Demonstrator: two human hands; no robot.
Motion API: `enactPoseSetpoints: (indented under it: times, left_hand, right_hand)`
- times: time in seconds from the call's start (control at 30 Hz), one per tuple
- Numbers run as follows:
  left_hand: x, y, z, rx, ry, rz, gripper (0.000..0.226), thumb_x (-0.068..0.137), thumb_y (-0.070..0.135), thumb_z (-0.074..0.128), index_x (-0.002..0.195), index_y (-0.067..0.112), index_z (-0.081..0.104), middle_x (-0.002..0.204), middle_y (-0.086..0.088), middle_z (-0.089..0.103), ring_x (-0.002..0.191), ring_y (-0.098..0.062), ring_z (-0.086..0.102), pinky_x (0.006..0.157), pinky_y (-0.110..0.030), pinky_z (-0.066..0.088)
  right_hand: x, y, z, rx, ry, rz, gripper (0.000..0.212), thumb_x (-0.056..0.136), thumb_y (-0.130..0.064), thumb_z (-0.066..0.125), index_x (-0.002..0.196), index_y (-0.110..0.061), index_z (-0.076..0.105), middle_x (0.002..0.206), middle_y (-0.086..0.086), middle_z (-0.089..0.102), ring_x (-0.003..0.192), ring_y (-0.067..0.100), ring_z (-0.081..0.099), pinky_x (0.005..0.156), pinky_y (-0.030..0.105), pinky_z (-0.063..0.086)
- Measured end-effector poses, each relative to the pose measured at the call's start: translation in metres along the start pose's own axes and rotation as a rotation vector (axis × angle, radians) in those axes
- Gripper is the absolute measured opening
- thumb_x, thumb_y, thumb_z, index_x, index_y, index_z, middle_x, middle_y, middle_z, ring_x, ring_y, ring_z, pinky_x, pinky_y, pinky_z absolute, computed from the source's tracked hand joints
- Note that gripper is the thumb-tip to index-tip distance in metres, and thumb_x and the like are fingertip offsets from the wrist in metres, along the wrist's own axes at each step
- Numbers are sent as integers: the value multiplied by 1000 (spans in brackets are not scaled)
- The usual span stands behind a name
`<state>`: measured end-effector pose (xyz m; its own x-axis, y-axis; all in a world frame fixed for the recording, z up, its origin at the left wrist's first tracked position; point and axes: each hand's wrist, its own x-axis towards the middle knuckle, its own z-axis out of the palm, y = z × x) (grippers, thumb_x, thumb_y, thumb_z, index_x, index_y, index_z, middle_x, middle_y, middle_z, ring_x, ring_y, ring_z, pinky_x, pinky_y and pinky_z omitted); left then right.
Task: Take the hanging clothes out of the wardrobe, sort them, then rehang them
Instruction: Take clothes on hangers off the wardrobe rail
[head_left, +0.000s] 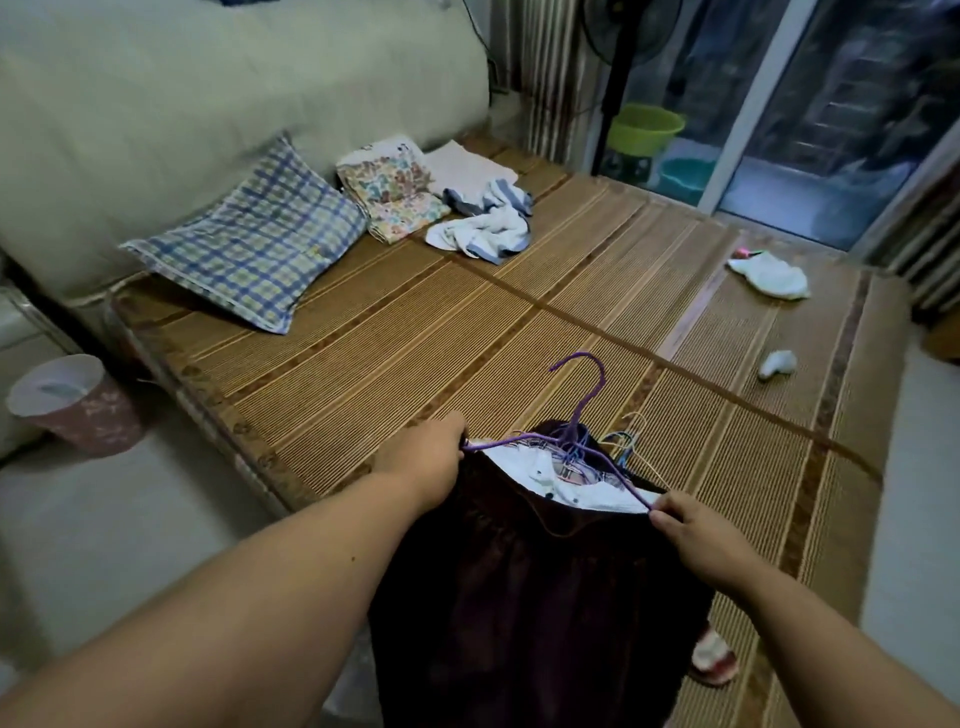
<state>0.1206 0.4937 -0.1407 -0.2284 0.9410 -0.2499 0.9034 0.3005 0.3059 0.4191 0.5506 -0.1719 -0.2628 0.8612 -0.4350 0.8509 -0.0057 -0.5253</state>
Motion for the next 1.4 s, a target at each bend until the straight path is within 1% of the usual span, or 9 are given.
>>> enactPoseSetpoints:
  times: [0.13, 0.3, 0.4, 0.53, 0.63, 0.77, 1.07, 1.23, 1.4]
  left_hand:
    - [49, 3, 21, 3, -65, -35, 13, 95, 20, 40, 101, 28, 49, 101, 3, 62, 90, -23, 57, 70, -32, 37]
    - [97, -4, 44, 0, -83, -117, 18, 94, 20, 39, 102, 29, 53, 100, 1, 62, 89, -24, 58, 68, -33, 40]
    - [116, -11, 60, -47, -62, -151, 24, 94, 21, 44, 115, 29, 54, 112, -2, 61, 100, -25, 58, 80, -38, 47]
    - [119, -18, 81, -13, -132, -181, 49, 92, 32, 53, 139, 33, 39, 143, -2, 40, 129, -24, 41, 105, -42, 38]
    - [110, -20, 92, 75, -209, -154, 57, 91, 39, 54, 144, 36, 31, 156, 0, 19, 142, -22, 21, 114, -43, 25]
    - [96, -21, 87, 108, -284, -156, 64, 90, 43, 53, 146, 38, 23, 159, 1, 8, 145, -20, 9, 116, -48, 18]
    - [36, -40, -24, 129, -55, -162, 63, 91, 40, 52, 147, 36, 23, 160, 2, 6, 146, -21, 9, 117, -46, 15]
    - [-47, -83, -105, 175, 110, -296, 59, 89, 44, 54, 144, 38, 31, 159, 2, 10, 144, -20, 13, 116, -43, 18]
    - [-161, -129, -160, 294, 269, -485, 61, 89, 47, 51, 144, 40, 28, 159, 2, 9, 145, -19, 9, 115, -45, 18]
  right_hand:
    - [55, 14, 4, 1, -43, 55, 15, 97, -23, 47, 95, -14, 60, 95, 3, 61, 88, 19, 56, 74, 30, 41]
    - [117, 25, 20, -59, -88, 46, 12, 96, -23, 48, 87, -20, 55, 96, 4, 62, 89, 18, 55, 69, 26, 33]
    - [147, 31, 32, -80, -98, 57, 11, 96, -28, 49, 101, -23, 57, 109, 6, 64, 101, 21, 56, 81, 28, 41]
    - [172, 36, 49, -207, -126, -7, 56, 91, -37, 56, 142, -21, 38, 142, 7, 44, 131, 23, 41, 105, 34, 37]
    - [175, 33, 60, -340, -177, -53, 66, 90, -43, 54, 148, -28, 24, 151, 4, 31, 139, 23, 28, 112, 37, 30]
    - [171, 12, 60, -479, -202, -157, 65, 91, -45, 52, 147, -33, 23, 154, 2, 25, 140, 24, 27, 112, 37, 30]
    - [152, -142, 42, -537, -156, -601, 57, 94, -40, 49, 146, -34, 27, 155, 1, 22, 139, 23, 29, 110, 42, 30]
    - [105, -262, 56, -539, -147, -938, 55, 92, -40, 51, 143, -36, 31, 153, 1, 27, 137, 23, 32, 109, 39, 33]
    - [22, -379, 85, -514, -143, -1300, 54, 90, -39, 54, 141, -36, 35, 150, 0, 31, 134, 22, 36, 107, 41, 37]
